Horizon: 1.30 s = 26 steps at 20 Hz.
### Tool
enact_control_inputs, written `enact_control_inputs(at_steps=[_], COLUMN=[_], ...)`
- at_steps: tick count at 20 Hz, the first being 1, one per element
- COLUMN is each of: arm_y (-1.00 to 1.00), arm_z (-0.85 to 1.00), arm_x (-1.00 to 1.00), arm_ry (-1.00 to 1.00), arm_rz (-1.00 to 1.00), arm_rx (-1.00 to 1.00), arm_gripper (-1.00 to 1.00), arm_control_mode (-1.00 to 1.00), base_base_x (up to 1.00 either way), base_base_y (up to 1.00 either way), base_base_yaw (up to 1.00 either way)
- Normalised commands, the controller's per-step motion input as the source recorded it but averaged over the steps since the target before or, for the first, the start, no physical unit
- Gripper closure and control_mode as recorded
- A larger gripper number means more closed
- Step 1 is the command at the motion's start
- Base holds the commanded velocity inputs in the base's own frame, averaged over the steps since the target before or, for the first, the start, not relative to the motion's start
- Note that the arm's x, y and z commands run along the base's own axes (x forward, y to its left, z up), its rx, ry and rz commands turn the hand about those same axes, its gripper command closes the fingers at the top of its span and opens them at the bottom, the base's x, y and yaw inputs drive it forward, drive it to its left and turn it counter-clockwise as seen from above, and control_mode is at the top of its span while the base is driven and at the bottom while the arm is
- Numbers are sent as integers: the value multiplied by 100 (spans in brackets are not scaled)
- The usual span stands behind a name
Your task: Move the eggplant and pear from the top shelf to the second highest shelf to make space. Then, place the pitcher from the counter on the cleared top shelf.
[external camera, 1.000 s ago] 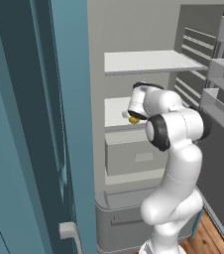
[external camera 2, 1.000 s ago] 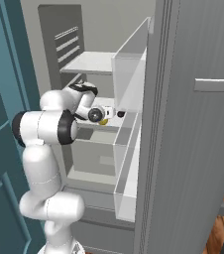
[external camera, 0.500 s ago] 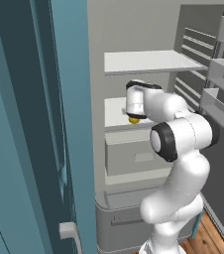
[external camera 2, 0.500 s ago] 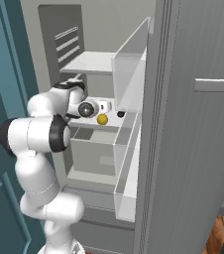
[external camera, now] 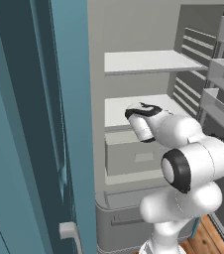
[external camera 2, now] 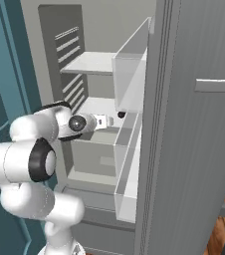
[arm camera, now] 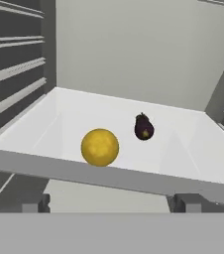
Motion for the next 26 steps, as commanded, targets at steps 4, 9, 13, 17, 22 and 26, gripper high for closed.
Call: enact_control_inputs(at_steps=[4, 9, 13, 17, 22, 26], arm_y=[-32, -4, 0, 0, 0, 0], arm_z=[84, 74, 98, 100, 62, -13], arm_x=[-79, -71, -37, -13, -18, -40], arm_ry=[8, 0, 2, 16, 33, 28], arm_rz=[0, 0, 0, 0, 1, 9], arm_rx=[-2, -2, 12, 21, 16, 11], arm_gripper=[-100, -100, -100, -100, -100, -100], arm_control_mode=[-100, -100, -100, -100, -100, -100], base_base_x=[0, 0, 0, 0, 0, 0], base_base_y=[0, 0, 0, 0, 0, 0], base_base_yaw=[0, 0, 0, 0, 0, 0])
